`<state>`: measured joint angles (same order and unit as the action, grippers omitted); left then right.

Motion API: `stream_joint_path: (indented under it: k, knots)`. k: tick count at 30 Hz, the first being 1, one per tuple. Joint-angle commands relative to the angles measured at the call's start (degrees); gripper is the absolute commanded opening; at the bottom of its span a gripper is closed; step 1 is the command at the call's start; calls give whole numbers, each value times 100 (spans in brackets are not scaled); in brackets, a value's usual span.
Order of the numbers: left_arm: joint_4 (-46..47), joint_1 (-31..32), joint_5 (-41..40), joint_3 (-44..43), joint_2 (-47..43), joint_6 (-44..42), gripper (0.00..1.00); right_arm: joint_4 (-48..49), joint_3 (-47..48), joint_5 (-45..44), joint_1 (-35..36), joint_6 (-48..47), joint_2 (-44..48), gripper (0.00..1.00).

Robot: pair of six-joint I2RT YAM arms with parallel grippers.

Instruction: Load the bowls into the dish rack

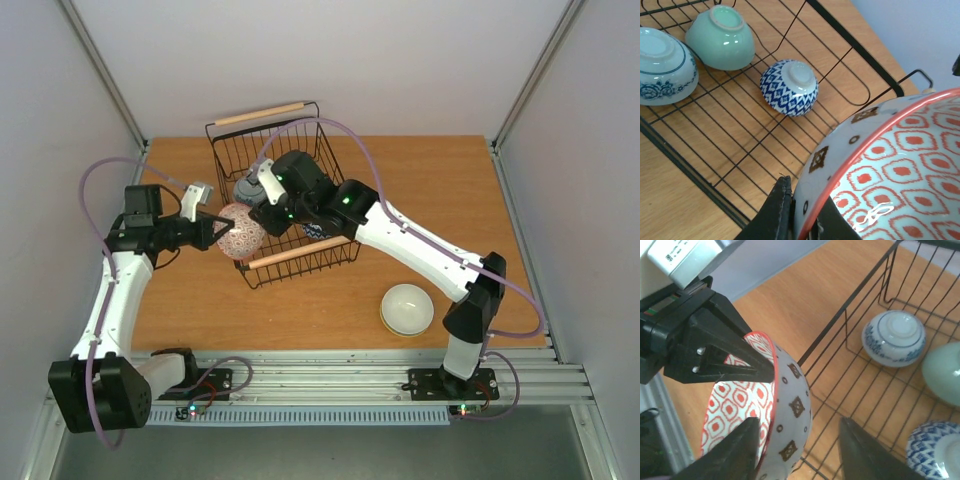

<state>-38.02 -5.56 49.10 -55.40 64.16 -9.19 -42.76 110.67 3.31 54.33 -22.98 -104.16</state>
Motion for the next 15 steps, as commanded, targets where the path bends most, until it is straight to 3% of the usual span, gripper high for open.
stream_joint_path:
  k: [1,8,15]
  knots:
    - [146,3,440,-129,-106,-113,1,577,-713,391,-327,325,501,52]
    - [150,8,567,-138,-119,-141,1,993,-1272,1593,-668,848,801,81]
    - [150,7,762,-162,-122,-107,0,1526,-1730,2449,-720,1190,843,97]
